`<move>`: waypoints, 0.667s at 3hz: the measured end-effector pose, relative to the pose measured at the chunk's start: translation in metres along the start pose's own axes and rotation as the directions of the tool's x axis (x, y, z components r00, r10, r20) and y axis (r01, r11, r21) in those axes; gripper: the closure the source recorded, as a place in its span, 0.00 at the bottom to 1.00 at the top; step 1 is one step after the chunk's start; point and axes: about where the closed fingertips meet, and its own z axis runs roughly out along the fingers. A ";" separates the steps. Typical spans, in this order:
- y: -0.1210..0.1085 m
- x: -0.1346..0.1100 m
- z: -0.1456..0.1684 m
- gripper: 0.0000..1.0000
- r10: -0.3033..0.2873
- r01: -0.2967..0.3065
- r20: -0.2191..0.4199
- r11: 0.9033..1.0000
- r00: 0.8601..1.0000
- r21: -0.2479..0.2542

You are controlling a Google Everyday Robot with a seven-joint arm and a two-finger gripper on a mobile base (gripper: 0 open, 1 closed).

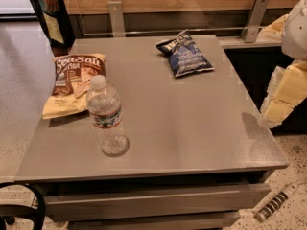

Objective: Pick water bottle

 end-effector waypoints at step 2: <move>0.019 -0.063 0.017 0.00 0.093 -0.081 0.369 0.996 0.925 -0.048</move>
Offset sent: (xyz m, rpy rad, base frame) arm 0.0038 0.1132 -0.0012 0.6610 -0.0847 0.0511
